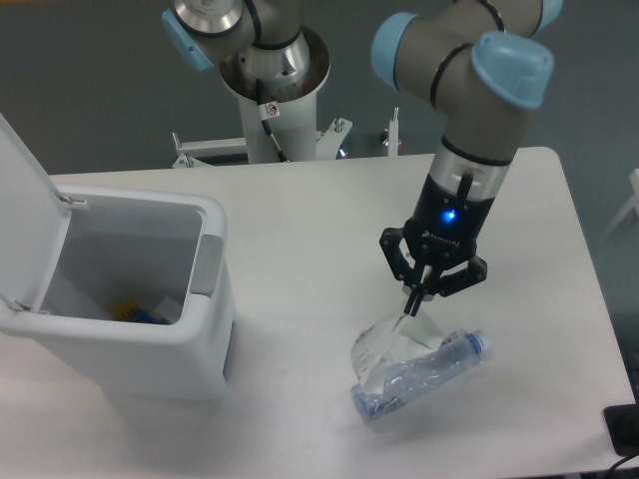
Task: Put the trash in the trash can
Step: 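Close the gripper on the white paper and lift it, then carry the paper over the white bin and open the gripper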
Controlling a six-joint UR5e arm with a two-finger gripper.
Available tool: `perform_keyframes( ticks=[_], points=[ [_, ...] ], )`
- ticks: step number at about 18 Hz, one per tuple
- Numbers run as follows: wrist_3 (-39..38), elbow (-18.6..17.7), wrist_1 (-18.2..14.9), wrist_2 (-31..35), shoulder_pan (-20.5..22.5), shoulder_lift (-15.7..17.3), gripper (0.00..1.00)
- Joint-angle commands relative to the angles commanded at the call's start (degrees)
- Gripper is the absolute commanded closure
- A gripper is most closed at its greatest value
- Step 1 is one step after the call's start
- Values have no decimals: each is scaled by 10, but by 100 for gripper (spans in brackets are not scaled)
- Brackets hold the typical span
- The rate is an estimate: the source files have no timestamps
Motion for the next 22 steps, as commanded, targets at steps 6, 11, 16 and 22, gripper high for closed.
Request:
perform_keyframes(
  ticks=[6,11,16,22],
  points=[
    [-29,-2,-1,-72,-20,46,100],
    [-59,-26,0,-107,-65,85,100],
    [-55,-96,9,-106,-99,144,100],
    [-55,-129,19,-101,-133,159,80]
  ],
)
